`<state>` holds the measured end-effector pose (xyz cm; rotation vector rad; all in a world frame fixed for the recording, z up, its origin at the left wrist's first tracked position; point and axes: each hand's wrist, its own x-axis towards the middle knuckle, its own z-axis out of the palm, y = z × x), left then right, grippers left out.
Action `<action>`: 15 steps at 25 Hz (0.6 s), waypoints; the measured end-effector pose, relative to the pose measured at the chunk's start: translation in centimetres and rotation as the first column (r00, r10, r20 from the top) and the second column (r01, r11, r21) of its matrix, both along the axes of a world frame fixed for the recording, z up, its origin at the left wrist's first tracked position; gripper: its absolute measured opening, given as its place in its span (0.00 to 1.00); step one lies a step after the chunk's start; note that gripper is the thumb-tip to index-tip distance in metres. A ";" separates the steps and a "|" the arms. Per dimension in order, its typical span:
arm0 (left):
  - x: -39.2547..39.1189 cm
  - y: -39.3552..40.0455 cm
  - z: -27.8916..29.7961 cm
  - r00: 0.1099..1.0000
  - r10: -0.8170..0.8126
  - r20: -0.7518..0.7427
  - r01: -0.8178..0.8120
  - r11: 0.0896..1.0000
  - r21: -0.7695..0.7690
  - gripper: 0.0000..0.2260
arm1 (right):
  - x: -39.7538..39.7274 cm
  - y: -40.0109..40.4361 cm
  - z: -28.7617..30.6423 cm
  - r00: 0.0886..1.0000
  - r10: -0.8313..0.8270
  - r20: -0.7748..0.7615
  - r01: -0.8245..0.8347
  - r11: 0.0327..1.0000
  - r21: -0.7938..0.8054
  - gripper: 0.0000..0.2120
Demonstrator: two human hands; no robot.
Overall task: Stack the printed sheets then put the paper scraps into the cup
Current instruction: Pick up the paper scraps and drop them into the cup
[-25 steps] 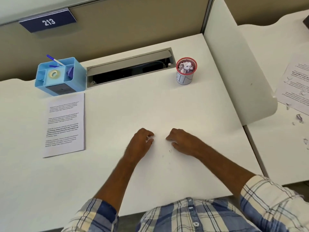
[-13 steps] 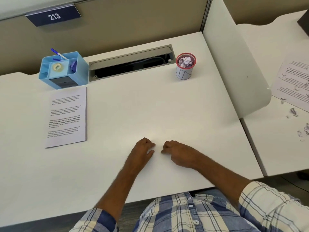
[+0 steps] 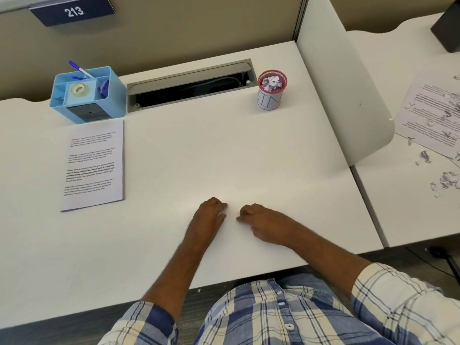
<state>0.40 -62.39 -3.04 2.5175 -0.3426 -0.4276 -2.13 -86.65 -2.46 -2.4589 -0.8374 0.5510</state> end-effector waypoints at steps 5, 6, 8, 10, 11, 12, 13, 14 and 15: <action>0.4 -0.6 0.1 0.997 -0.068 0.047 0.062 0.991 0.119 0.07 | -0.7 0.5 0.7 0.988 0.079 0.132 -0.064 0.991 -0.115 0.19; 0.6 -0.7 0.1 0.998 -0.056 0.026 0.052 0.989 0.138 0.07 | -0.6 0.5 0.7 0.985 0.105 0.135 -0.088 0.987 -0.133 0.19; 1.0 -0.9 0.3 0.999 -0.015 -0.033 0.021 0.983 0.182 0.07 | -0.7 0.6 0.7 0.990 0.097 0.106 -0.079 0.983 -0.166 0.12; 1.2 -1.2 0.4 0.998 -0.017 -0.064 0.030 0.977 0.210 0.08 | -0.8 0.3 0.3 0.984 0.136 0.115 -0.107 0.968 -0.226 0.04; 1.2 -1.3 0.6 0.997 -0.025 -0.068 0.040 0.975 0.219 0.08 | -0.7 0.2 0.0 0.977 0.164 0.134 -0.129 0.963 -0.238 0.08; 1.2 -1.4 0.7 0.997 -0.032 -0.067 0.046 0.972 0.231 0.07 | -0.6 0.2 -0.3 0.973 0.180 0.143 -0.141 0.958 -0.249 0.11; 1.1 -1.5 0.8 0.998 -0.022 -0.063 0.036 0.972 0.234 0.07 | -0.5 0.2 -0.1 0.975 0.176 0.133 -0.138 0.957 -0.255 0.12; 1.0 -1.6 0.8 0.998 -0.005 -0.060 0.019 0.972 0.236 0.06 | -0.4 0.4 0.1 0.977 0.165 0.134 -0.127 0.958 -0.257 0.12; 0.6 -1.7 0.8 0.999 0.001 -0.041 0.008 0.973 0.231 0.05 | -0.3 0.5 0.3 0.979 0.153 0.133 -0.116 0.962 -0.249 0.11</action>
